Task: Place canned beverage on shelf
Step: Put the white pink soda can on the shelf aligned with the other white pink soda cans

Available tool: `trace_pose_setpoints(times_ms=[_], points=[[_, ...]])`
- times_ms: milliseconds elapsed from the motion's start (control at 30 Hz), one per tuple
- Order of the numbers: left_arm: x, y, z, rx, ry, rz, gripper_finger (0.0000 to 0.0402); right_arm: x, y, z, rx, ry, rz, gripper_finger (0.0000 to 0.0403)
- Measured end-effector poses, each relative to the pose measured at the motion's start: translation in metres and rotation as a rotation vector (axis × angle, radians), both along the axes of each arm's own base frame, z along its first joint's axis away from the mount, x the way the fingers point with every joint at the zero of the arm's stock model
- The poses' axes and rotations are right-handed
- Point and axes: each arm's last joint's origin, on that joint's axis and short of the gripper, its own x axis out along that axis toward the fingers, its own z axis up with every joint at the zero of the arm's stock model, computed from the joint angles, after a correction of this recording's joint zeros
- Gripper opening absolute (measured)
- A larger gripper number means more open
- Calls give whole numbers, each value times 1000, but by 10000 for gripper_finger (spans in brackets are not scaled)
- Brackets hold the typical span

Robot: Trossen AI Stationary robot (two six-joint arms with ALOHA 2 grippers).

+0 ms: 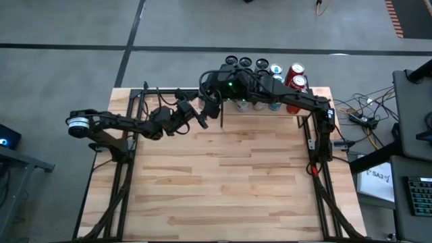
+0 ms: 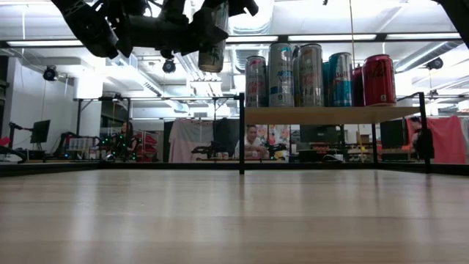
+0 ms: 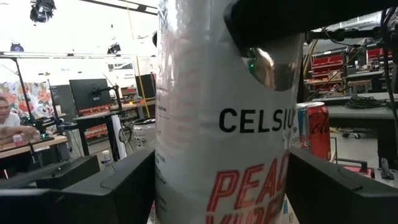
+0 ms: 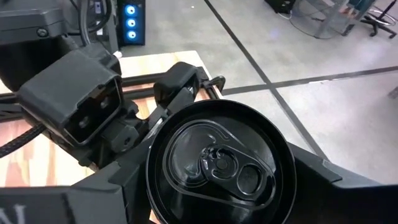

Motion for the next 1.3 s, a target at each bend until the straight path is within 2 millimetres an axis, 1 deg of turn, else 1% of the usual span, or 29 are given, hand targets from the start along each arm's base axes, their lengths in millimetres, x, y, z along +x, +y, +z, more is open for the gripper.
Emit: trace_pose_setpoints(times_ms=[133, 267, 367, 500, 567, 733, 867, 933, 1067, 1200, 1300], points=[[-1, 0, 1, 2, 11, 2, 287, -3, -1, 5, -4, -11, -15, 243], [-2, 0, 2, 2, 9, 7, 291, -9, -4, 13, -47, -4, -89, 243], [-2, 0, 1, -1, 17, 9, 291, -15, -11, 15, -55, 13, -128, 243], [-2, 1, 0, -9, 24, 32, 291, -22, -23, 17, -93, 39, -221, 243], [-2, 2, -1, -14, 27, 48, 291, -26, -27, 16, -83, 64, -227, 243], [0, 1, -8, -23, 104, 48, 291, -32, -30, 7, -20, 154, -231, 243], [1, 2, -15, -42, 173, 53, 291, -33, -30, 5, -13, 176, -233, 243], [-1, 2, -15, -54, 187, 87, 291, -34, -29, 2, -7, 204, -233, 243], [-9, 3, -8, -50, 217, 182, 291, -35, -29, -7, 11, 263, -235, 243], [-18, 1, 3, -11, 237, 196, 291, -33, -29, -15, 15, 285, -235, 243], [-25, -1, 10, 7, 232, 173, 291, -31, -30, -22, 23, 308, -237, 243]])
